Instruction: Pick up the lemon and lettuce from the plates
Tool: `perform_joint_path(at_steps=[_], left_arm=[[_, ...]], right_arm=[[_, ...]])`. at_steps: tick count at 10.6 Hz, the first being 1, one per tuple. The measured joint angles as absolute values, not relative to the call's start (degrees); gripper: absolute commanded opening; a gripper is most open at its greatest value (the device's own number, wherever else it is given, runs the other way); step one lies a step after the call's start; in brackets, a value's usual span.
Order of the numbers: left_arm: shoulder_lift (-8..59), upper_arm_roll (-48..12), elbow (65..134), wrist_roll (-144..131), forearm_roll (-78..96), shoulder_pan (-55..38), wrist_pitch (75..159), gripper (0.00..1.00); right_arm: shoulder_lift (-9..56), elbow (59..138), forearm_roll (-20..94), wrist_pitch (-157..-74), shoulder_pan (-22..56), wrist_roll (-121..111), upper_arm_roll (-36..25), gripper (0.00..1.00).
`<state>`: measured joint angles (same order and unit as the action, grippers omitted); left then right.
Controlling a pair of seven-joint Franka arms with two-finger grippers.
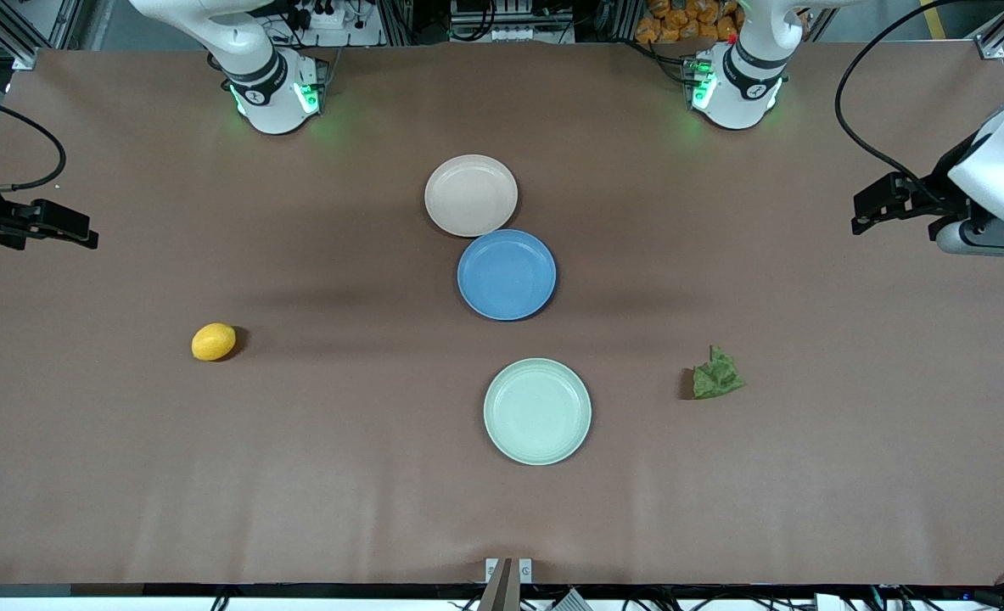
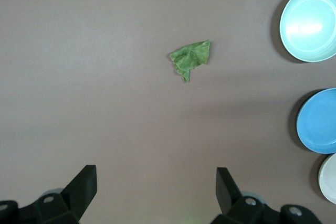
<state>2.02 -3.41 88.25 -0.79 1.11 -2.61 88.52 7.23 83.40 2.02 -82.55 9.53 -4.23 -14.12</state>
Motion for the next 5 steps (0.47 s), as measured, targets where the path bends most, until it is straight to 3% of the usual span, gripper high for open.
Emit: perform_joint_path(at_steps=[5], left_arm=[[2.0,-3.5,86.9,0.0,1.1,-2.5,88.1,1.0]], right_arm=[[7.2,83.7,2.0,-82.5,9.4,-4.2,-14.2,1.0]])
